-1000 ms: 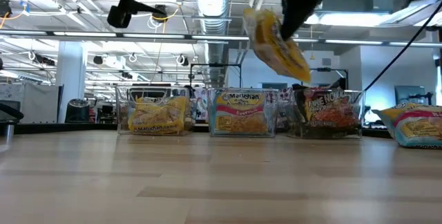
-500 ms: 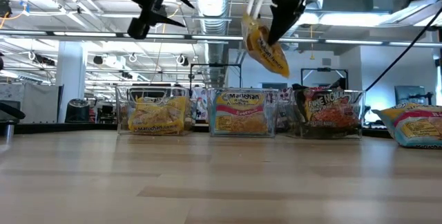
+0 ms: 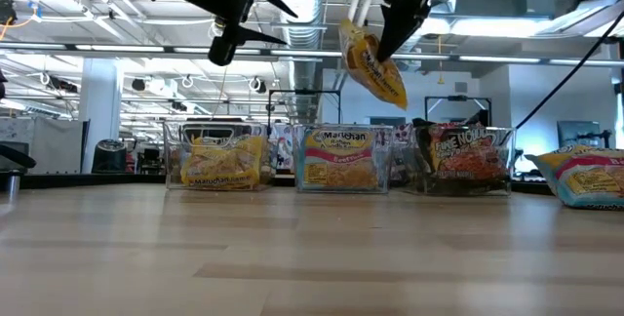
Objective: Sort Maruchan noodles
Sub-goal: Put the yellow noodle pack into the left transparent bin
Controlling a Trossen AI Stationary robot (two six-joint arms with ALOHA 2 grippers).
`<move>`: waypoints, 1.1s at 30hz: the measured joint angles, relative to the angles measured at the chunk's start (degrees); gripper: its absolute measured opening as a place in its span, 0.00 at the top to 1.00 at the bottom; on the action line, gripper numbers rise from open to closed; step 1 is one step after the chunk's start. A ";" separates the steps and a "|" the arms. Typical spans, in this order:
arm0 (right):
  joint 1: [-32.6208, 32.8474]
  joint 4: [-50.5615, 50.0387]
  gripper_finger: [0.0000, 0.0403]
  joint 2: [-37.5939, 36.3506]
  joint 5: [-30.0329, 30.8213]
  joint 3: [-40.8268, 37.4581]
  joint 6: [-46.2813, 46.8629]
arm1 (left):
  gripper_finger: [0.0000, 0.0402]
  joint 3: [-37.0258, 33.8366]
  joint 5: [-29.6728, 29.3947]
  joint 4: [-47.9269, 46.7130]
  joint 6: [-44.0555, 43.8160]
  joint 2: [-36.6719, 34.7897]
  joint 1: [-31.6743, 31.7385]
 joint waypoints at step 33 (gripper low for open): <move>4.90 -2.03 0.99 6.84 -3.48 1.99 4.79 | 0.53 0.00 -3.56 6.95 2.15 1.79 -7.33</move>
